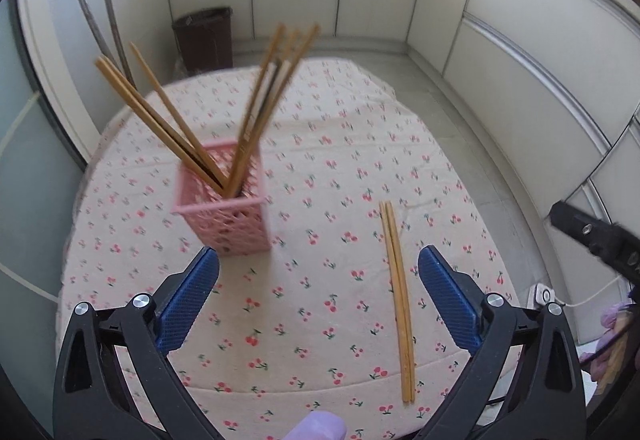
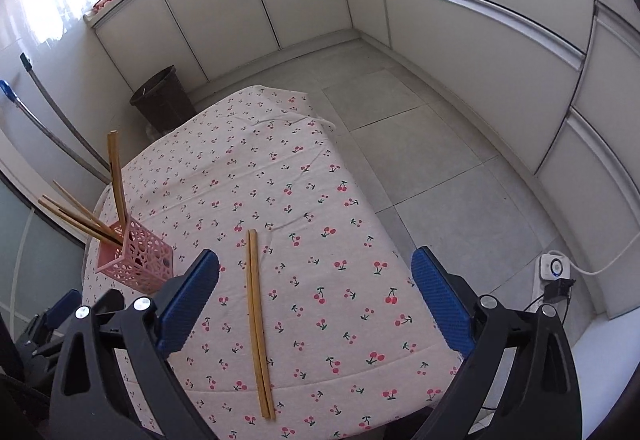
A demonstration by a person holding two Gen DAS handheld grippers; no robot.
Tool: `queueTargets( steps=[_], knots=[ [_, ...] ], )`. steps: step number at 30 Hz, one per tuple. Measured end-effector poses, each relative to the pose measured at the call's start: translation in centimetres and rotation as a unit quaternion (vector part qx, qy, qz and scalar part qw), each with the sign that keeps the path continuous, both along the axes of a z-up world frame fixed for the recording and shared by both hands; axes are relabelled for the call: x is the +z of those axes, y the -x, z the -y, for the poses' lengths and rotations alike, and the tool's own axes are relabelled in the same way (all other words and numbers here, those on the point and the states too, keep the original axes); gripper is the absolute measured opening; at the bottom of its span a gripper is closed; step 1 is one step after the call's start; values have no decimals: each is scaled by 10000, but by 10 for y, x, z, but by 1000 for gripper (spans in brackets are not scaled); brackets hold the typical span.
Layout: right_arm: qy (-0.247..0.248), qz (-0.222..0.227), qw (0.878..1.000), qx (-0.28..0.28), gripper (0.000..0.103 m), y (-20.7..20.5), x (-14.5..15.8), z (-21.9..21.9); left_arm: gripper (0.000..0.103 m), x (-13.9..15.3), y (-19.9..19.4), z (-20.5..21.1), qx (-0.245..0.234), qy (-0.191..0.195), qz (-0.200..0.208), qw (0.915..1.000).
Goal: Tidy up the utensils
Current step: 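Move both grippers back toward the remaining two wooden chopsticks, then grasp a wooden chopstick with the left gripper while the right gripper grasps the other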
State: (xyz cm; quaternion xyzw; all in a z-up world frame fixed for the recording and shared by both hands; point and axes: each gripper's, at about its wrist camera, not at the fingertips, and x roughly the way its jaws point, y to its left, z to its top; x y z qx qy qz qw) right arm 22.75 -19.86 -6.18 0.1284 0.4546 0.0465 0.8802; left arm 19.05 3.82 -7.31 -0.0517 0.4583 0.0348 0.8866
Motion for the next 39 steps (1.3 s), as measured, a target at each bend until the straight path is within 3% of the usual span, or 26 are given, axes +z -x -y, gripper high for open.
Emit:
queueTargets(
  steps=[6,10,13,22,30,39],
  knots=[
    [-705,-521,9958,-280,94,-13,-14,25,96,-47,-40,17,-217,413,-938,9945],
    [-1288,-828,9874,-399,94,-22,-23,39,96,-68,-68,26,-252,561,-1226,9905],
    [-1449,-914,9842,-442,94,-25,-24,43,95,-82,-86,29,-212,700,-1386,9877],
    [-1826,-1239,9744,-426,94,-33,-36,46,86,-93,-114,35,-3,487,-1480,9878],
    [-1894,-1371,9712,-458,94,-36,-44,47,69,-102,-128,29,199,178,-1454,9890],
    [-1916,-1442,9697,-460,94,-37,-47,48,66,-118,-140,23,243,163,-1583,9870]
  ],
)
